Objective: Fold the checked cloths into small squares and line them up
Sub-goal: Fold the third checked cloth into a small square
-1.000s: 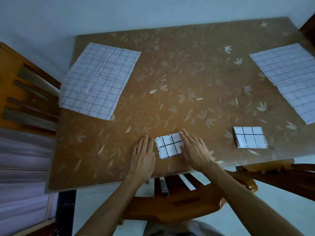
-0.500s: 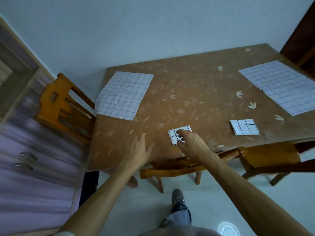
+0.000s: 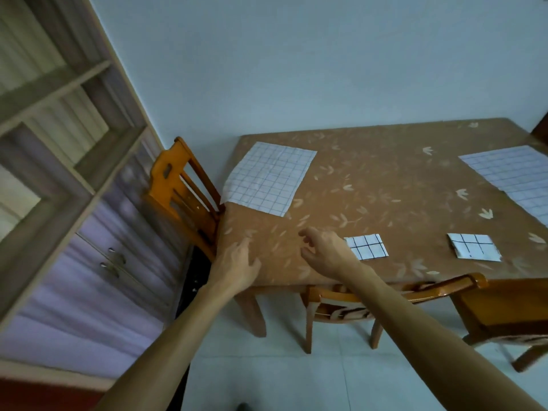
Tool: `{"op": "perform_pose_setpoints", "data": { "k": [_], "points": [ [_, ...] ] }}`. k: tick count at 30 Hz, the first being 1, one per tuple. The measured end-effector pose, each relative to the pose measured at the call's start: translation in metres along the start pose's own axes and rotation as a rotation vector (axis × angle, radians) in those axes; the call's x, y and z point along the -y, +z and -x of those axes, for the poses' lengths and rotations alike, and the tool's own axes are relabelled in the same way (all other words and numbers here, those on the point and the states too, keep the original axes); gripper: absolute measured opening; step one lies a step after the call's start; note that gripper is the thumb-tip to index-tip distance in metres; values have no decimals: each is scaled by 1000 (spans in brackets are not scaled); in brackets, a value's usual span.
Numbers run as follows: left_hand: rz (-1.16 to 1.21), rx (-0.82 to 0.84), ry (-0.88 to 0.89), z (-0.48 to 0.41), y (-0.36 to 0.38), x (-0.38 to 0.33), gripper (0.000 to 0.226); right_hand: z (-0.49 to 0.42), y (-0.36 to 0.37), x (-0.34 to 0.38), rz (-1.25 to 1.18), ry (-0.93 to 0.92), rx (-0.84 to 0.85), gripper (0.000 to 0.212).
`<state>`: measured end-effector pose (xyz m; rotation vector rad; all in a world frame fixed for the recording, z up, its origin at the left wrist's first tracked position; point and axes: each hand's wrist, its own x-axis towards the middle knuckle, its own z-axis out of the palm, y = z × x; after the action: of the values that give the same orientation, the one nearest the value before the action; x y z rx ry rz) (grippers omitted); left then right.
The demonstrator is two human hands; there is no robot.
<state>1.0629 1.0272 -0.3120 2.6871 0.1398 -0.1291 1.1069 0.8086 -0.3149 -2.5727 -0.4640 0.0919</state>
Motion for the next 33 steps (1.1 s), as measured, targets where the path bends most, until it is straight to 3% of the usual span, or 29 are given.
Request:
{"op": "perform_pose_setpoints", "data": {
  "k": [8, 15, 33],
  "points": [
    [-80, 50, -42, -30, -52, 116, 51, -56, 56, 77, 30, -1, 16, 41],
    [-90, 106, -7, -74, -65, 163, 46, -94, 82, 97, 74, 64, 49, 40],
    [-105, 242, 11, -289, -7, 143, 39, -284, 100, -22, 186, 134, 176, 47]
  ]
}}
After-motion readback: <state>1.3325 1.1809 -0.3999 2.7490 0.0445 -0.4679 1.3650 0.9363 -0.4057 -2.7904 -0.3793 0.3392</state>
